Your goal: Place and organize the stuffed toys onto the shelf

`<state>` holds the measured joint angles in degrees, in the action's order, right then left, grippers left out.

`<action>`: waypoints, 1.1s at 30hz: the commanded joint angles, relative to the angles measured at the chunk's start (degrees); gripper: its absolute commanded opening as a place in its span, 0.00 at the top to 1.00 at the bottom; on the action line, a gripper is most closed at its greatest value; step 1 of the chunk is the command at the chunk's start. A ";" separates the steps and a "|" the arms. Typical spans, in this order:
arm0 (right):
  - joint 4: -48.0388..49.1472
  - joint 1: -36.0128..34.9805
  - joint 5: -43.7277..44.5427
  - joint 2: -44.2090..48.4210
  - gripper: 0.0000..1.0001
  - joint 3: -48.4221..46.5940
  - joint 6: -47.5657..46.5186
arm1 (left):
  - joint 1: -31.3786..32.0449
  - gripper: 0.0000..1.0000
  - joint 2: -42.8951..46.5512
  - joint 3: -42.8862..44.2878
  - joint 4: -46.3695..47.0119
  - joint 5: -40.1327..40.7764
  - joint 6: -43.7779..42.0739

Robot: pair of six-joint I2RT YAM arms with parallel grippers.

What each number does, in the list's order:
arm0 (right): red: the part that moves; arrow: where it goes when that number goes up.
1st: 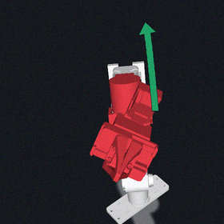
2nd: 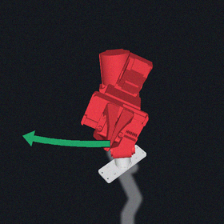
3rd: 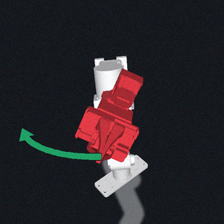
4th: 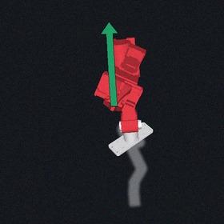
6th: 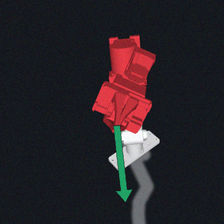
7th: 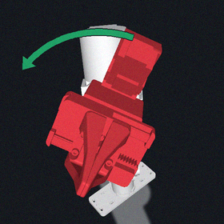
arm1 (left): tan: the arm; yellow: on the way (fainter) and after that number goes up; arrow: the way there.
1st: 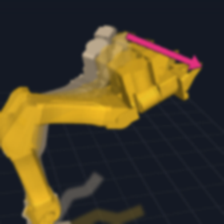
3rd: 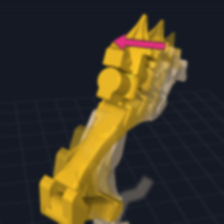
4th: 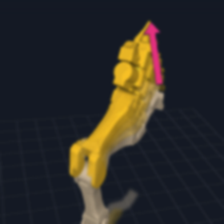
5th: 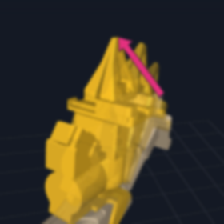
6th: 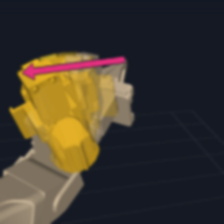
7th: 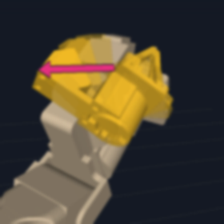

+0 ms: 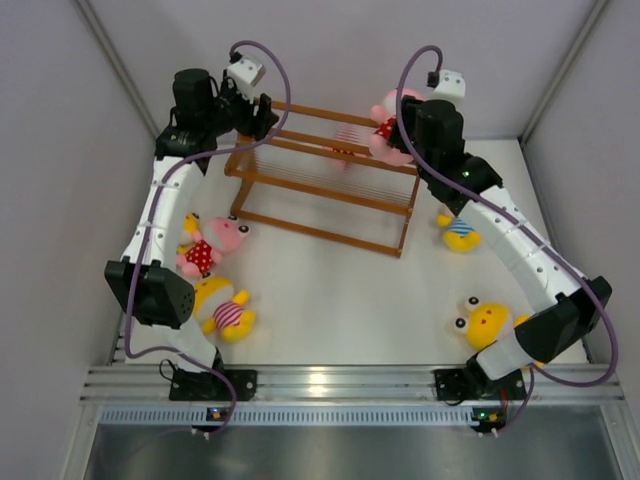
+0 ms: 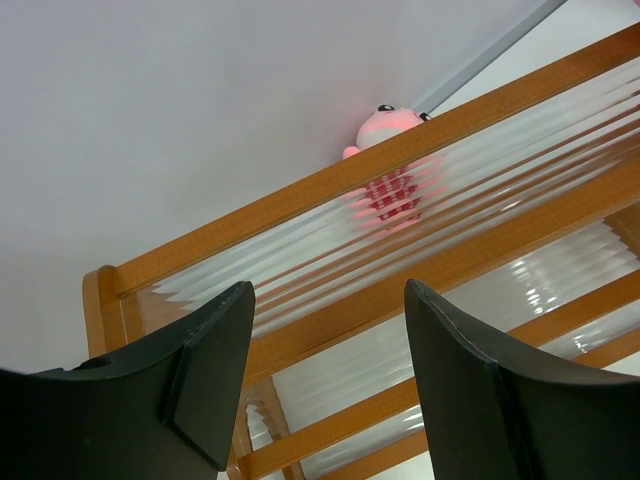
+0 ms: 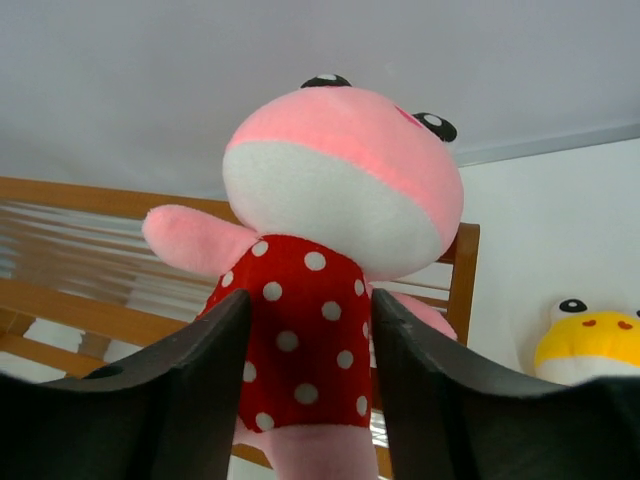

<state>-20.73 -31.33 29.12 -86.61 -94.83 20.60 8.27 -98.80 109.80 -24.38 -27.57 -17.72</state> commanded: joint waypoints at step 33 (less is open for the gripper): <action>9.10 34.14 -41.42 -9.17 0.24 -8.09 8.39 | -1.50 0.24 9.77 -8.11 -6.55 17.02 -0.21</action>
<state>-18.74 -0.34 -5.65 -89.78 -102.39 24.25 7.40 -91.00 101.93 -28.97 -14.20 -17.74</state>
